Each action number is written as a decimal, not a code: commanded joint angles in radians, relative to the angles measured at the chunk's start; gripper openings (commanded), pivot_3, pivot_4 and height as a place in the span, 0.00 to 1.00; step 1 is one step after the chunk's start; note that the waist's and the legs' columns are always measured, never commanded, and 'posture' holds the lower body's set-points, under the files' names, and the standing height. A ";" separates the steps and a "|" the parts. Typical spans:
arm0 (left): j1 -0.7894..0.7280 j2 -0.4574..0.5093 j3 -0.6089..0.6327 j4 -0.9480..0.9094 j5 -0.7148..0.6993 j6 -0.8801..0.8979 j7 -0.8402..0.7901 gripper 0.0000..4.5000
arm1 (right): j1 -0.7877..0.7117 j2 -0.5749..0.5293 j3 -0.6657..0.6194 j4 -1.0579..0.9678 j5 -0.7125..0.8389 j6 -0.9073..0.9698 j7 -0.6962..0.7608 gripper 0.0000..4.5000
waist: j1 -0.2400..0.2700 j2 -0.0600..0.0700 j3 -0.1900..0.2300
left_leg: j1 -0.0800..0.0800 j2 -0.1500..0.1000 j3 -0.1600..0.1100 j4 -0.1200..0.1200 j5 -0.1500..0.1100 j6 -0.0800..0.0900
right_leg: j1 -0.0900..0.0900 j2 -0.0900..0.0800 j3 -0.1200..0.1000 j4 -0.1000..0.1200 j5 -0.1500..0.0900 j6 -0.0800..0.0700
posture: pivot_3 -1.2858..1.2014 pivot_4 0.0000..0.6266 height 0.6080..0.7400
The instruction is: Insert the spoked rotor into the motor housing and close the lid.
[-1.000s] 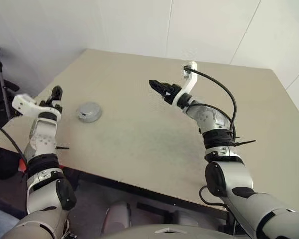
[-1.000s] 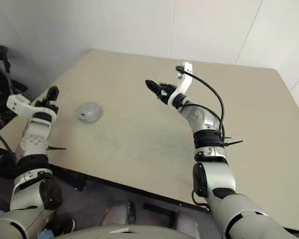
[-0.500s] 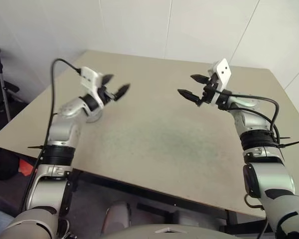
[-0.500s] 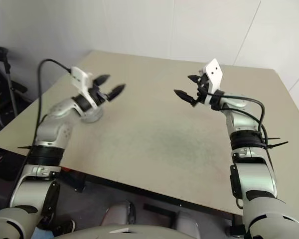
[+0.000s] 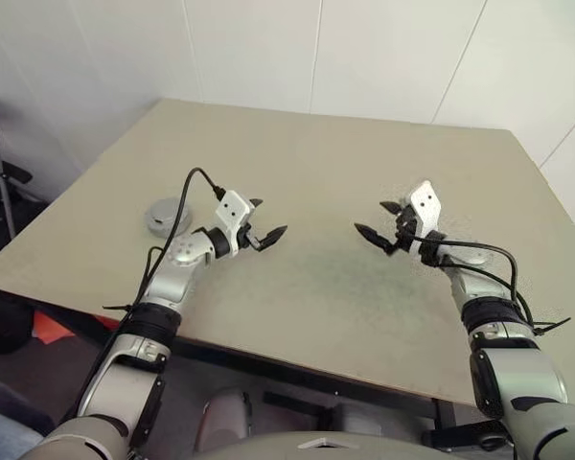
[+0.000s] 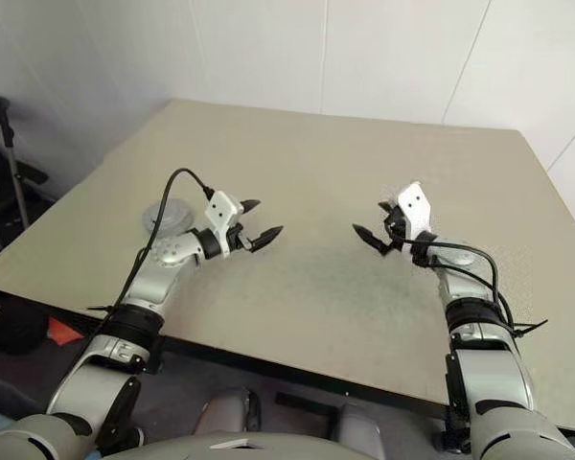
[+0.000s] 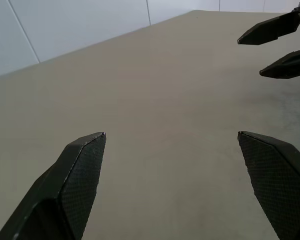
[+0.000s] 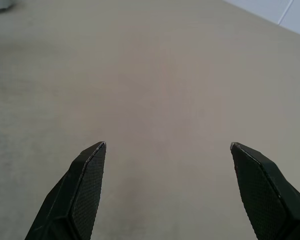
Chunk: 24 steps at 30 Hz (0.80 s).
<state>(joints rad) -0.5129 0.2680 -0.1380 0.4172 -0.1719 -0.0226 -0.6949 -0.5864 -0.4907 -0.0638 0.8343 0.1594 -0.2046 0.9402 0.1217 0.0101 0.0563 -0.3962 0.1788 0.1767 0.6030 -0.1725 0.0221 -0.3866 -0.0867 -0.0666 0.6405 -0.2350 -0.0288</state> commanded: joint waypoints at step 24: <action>-0.037 -0.069 0.037 0.028 0.025 -0.031 0.034 1.00 | -0.031 -0.068 -0.029 -0.074 0.007 0.035 -0.008 1.00 | 0.000 0.000 0.000 | 0.003 0.001 0.000 0.001 0.000 0.001 | 0.003 0.000 0.000 -0.001 0.000 -0.001 | 0.52 0.00 1.00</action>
<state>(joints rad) -0.5161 0.2011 -0.1109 0.4591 -0.1513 -0.0272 -0.6669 -0.6035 -0.5421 -0.0723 0.8071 0.1568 -0.1584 0.9357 0.1216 0.0103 0.0561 -0.3928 0.1794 0.1772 0.6040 -0.1730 0.0227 -0.3836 -0.0868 -0.0667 0.6399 -0.2346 -0.0295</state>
